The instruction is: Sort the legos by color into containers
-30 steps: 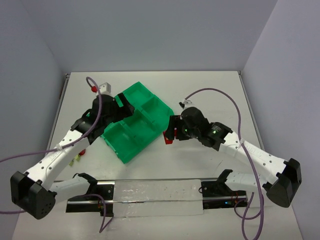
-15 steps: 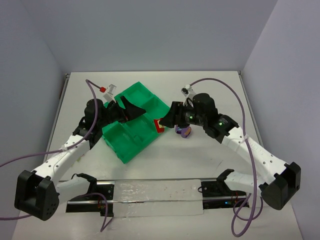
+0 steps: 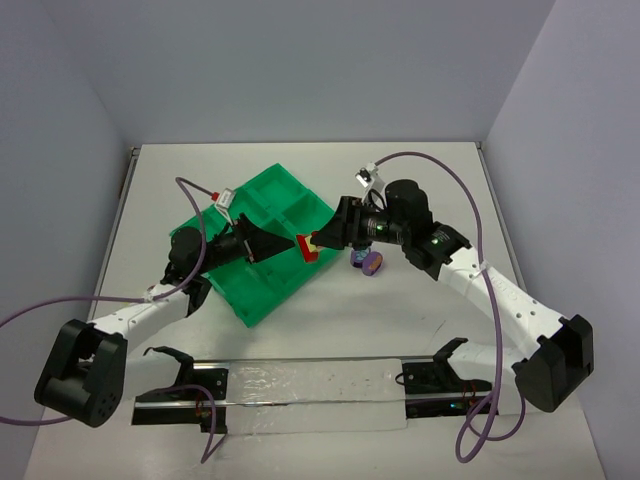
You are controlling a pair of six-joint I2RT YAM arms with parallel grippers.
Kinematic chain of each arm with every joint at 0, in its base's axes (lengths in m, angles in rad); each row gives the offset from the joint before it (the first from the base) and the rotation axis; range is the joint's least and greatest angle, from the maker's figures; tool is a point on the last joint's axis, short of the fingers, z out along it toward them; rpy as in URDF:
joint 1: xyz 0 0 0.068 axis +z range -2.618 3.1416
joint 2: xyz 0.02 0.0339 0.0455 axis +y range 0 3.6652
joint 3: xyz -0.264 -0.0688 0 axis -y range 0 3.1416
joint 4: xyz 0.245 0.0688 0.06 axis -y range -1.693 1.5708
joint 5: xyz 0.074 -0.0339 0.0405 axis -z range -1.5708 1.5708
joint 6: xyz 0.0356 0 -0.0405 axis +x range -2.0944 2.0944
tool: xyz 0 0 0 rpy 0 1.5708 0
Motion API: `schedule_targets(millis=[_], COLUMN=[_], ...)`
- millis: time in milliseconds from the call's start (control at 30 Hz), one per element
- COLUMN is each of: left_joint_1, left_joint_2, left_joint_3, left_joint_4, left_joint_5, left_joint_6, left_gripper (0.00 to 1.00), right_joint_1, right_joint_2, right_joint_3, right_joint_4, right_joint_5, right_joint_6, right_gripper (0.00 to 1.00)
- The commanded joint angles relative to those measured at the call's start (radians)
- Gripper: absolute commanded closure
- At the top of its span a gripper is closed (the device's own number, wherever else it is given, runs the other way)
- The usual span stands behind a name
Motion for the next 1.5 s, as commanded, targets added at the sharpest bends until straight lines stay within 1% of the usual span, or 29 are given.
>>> schedule_targets(millis=[0,233,500,667,900,1067,1267,1467], left_joint_1=[0.005,0.005,0.003,0.002,-0.01,-0.022,-0.033,-0.041], left_joint_2=[0.038,0.129,0.183,0.207,0.22,0.233,0.22,0.211], left_joint_3=[-0.019,-0.009,0.024,0.041,0.065,0.072,0.075,0.096], left_joint_4=[0.356,0.52,0.614,0.691,0.713,0.752,0.748,0.744], left_joint_5=[0.097,0.149,0.156,0.153,0.139,0.136,0.126,0.134], left_joint_6=[-0.096,-0.166,-0.218,-0.272,-0.292,-0.313,-0.312,-0.315], left_gripper=[0.05,0.06,0.07,0.08,0.11,0.16,0.23,0.28], right_joint_1=[-0.023,-0.049,-0.051,-0.05,-0.049,-0.05,-0.05,-0.05], right_joint_2=[-0.009,-0.003,0.018,0.031,0.043,0.048,0.059,0.06], right_joint_3=[0.023,-0.002,-0.006,-0.012,-0.017,-0.021,-0.024,-0.025], right_joint_4=[0.105,0.184,0.224,0.262,0.278,0.296,0.316,0.319], right_joint_5=[-0.081,-0.177,-0.241,-0.253,-0.264,-0.27,-0.281,-0.282], right_joint_6=[0.029,0.077,0.106,0.116,0.122,0.14,0.15,0.153], right_gripper=[0.6,0.6,0.59,0.59,0.59,0.59,0.59,0.59])
